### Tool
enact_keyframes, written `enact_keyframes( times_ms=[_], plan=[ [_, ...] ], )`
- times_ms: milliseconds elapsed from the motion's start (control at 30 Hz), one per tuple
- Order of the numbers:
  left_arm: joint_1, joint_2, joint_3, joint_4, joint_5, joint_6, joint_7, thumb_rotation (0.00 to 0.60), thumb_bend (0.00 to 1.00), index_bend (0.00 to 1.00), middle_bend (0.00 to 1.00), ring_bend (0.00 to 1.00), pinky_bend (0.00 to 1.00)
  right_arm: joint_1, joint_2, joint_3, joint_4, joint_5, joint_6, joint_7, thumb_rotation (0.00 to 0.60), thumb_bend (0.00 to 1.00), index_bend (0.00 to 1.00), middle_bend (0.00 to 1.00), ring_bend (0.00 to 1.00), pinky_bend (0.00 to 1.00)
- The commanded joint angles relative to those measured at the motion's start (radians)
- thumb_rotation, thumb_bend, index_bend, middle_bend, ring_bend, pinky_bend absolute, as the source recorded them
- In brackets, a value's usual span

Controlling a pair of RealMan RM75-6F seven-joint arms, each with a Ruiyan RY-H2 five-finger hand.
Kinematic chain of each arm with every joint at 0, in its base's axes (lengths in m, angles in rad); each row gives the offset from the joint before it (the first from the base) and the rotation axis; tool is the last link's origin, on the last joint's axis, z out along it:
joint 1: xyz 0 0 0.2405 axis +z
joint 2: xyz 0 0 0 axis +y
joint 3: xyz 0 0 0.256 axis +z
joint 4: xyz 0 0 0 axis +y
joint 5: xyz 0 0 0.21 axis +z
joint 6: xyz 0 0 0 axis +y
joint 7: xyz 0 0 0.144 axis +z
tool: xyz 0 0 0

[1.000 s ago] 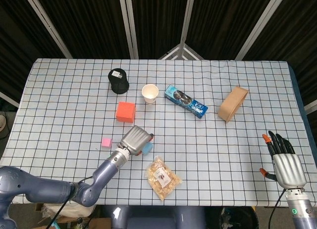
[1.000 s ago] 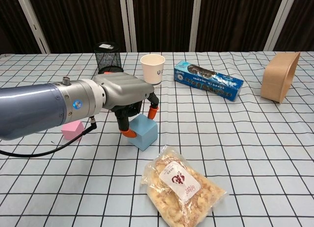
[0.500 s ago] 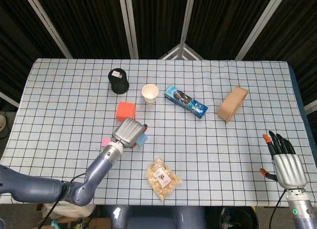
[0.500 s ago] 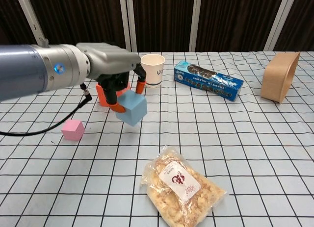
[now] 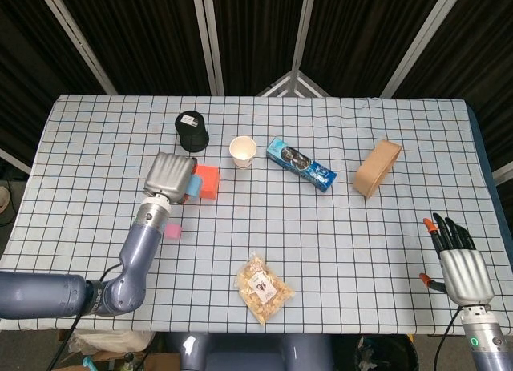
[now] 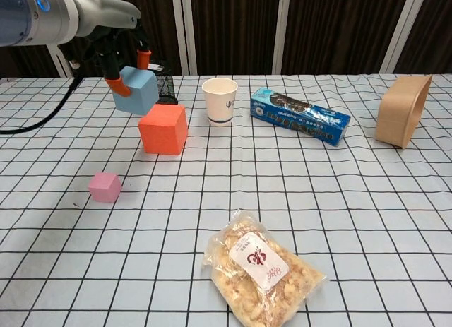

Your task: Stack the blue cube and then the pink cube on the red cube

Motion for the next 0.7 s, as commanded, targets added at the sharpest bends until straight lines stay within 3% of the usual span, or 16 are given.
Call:
enact_keyframes(
  times_ms=[33, 467, 700],
  plan=[
    [-0.007, -0.007, -0.013, 0.060, -0.029, -0.022, -0.011, 0.600, 0.31, 0.46, 0.88, 0.68, 0.67, 0.002, -0.005, 0.003, 0.003, 0.007, -0.002, -0.009, 0.600, 0.11, 0.00, 0.00, 0.00, 0.13],
    [0.001, -0.040, 0.002, 0.243, 0.033, -0.170, -0.099, 0.600, 0.31, 0.47, 0.89, 0.68, 0.67, 0.002, -0.026, 0.017, 0.020, 0.025, 0.008, -0.049, 0.600, 0.11, 0.00, 0.00, 0.00, 0.13],
    [-0.006, -0.071, 0.005, 0.294, 0.017, -0.192, -0.117, 0.600, 0.31, 0.48, 0.89, 0.69, 0.68, 0.002, -0.029, 0.020, 0.019, 0.036, 0.007, -0.061, 0.600, 0.11, 0.00, 0.00, 0.00, 0.13]
  ],
)
